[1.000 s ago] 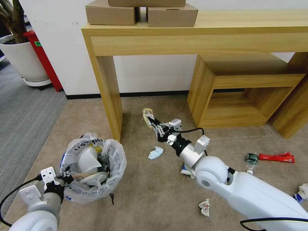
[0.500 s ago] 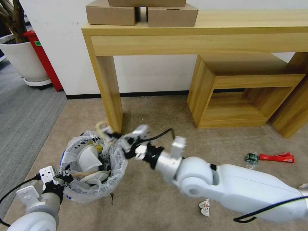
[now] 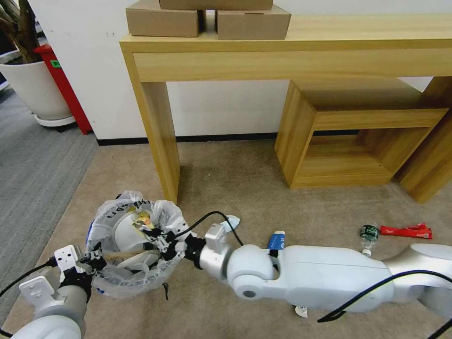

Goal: Pick up the trash bin and place the garbage on the floor into it.

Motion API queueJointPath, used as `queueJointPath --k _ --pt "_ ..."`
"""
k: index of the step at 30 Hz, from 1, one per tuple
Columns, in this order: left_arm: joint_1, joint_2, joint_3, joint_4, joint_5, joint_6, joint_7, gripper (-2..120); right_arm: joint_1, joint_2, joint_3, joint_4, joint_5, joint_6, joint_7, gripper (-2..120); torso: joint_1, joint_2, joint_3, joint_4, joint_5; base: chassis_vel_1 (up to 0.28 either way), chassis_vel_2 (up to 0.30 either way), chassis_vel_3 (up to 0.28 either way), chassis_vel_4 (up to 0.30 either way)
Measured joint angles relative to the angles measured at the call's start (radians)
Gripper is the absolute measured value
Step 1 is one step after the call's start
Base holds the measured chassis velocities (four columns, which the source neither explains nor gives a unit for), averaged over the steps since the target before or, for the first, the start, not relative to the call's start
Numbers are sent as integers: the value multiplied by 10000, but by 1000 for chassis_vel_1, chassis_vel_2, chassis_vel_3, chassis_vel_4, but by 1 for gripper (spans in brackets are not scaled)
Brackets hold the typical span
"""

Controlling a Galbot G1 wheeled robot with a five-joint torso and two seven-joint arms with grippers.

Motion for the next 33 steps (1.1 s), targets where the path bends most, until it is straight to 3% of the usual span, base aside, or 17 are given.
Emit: queueJointPath --k 5,10,23,26,31,33 --pt "13 50 -44 2 -8 -38 5 0 0 145 -31 -16 -36 -88 89 0 0 0 0 0 0 0 0 0 0" --pt "-37 87 -39 58 -22 -45 9 0 -54 -27 26 -6 -118 -131 129 22 1 0 0 -1 1 0 0 0 0" --pt "-89 110 -10 160 -24 -46 14 0 -300 -145 338 148 -155 -41 95 64 0 -1 0 -1 1 0 0 0 0" --pt "-62 113 -37 180 -25 -48 14 0 -559 -93 803 186 -328 433 -88 81 0 0 0 0 1 0 0 0 0" --pt "-57 173 -82 181 -41 -48 15 0 -1008 -151 1852 224 -544 795 -312 93 0 0 -1 1 1 0 0 0 0" --pt "-58 206 -107 180 -48 -39 15 0 -1489 -293 2848 265 -659 967 -478 99 0 0 0 2 2 0 0 0 0"
